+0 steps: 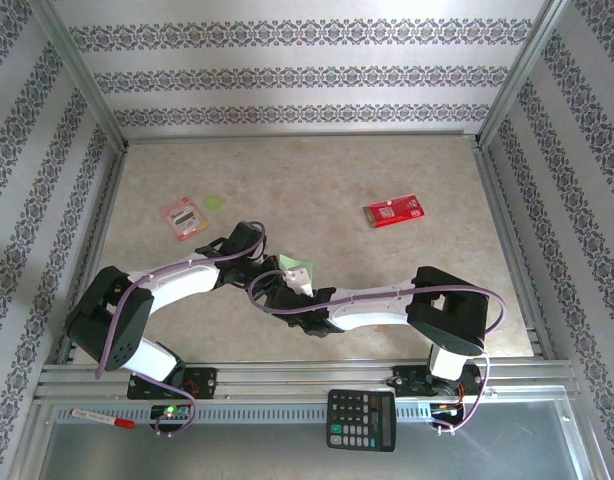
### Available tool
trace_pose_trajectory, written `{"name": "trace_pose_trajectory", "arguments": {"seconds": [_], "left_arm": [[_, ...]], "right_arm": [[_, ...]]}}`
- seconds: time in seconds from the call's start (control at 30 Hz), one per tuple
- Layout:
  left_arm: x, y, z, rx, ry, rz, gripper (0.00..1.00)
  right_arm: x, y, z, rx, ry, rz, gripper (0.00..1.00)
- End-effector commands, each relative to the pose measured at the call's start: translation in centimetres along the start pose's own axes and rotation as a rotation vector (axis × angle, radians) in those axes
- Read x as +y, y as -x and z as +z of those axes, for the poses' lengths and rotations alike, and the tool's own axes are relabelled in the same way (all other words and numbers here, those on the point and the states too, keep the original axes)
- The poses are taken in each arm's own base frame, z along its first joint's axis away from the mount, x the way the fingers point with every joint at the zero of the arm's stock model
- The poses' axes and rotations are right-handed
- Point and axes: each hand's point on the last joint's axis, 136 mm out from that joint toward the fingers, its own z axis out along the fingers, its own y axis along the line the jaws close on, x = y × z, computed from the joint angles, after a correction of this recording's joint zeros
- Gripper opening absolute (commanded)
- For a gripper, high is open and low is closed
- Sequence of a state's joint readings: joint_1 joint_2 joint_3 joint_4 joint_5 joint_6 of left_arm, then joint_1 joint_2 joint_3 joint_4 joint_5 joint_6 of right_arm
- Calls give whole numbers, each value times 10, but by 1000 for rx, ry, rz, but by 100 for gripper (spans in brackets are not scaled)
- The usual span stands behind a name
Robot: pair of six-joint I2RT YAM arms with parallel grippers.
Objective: Fold a paper plane with a square sheet of paper (pick it up from the middle)
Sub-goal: Perform the third fold on the triangle at the bottom-center of the table.
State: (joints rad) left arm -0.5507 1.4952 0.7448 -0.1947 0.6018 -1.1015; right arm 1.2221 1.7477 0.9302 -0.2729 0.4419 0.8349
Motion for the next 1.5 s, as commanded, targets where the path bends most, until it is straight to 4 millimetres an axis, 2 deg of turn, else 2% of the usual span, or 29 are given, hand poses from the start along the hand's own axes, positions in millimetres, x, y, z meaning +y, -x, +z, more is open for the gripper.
{"name": "trace_pose_trajectory", "arguments": {"seconds": [0.0, 0.5, 0.63, 0.8, 1.1, 1.47], "left_arm": [[5, -8, 3, 35, 14, -12, 0], [8, -8, 2, 27, 21, -4, 0], [10, -8, 2, 22, 28, 2, 0], [11, -8, 2, 21, 32, 7, 0], [15, -10, 5, 29, 33, 1, 0], [18, -11, 7, 36, 32, 1, 0]], "right_arm": [[-10, -9, 3, 2, -47, -11, 24], [-14, -7, -1, -12, -53, -13, 6], [-14, -7, -1, -15, -46, -14, 4], [-15, -7, 0, -11, -33, -10, 5], [-12, 1, -4, -26, -9, -2, 14], [-10, 6, -7, -37, 1, -4, 16]]}}
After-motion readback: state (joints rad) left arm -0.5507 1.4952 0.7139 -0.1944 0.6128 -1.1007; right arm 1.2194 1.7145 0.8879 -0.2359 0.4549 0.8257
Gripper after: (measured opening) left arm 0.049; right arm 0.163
